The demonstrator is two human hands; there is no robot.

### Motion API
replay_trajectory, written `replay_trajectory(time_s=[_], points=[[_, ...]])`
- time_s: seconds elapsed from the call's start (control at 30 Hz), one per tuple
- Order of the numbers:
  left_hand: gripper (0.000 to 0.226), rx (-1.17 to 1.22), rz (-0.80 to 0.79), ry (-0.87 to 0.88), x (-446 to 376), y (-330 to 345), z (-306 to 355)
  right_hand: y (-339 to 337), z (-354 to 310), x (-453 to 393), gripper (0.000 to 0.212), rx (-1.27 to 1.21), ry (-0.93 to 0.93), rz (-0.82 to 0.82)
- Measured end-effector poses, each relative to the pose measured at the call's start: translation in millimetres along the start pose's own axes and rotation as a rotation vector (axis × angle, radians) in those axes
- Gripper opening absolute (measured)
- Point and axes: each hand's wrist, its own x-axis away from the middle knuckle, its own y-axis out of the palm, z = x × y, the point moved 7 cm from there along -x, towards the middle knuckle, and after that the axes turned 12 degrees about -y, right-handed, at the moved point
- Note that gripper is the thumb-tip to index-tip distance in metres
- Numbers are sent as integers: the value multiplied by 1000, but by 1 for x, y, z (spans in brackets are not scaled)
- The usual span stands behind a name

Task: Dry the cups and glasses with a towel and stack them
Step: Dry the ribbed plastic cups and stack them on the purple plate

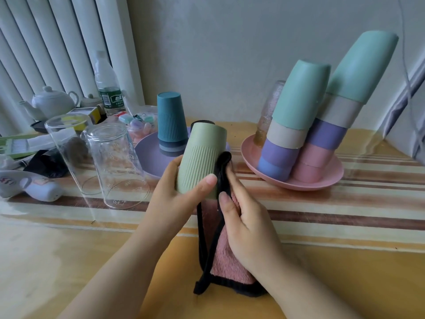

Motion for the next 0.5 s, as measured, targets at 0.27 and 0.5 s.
replay_trajectory(time_s=[0.27, 0.5], points=[[45, -205, -178, -12, 10, 30, -7, -23, -1, -11, 53, -297, 38, 155], [43, 64, -313, -47, 17, 39, -3, -33, 5, -8, 43, -445, 151, 242]])
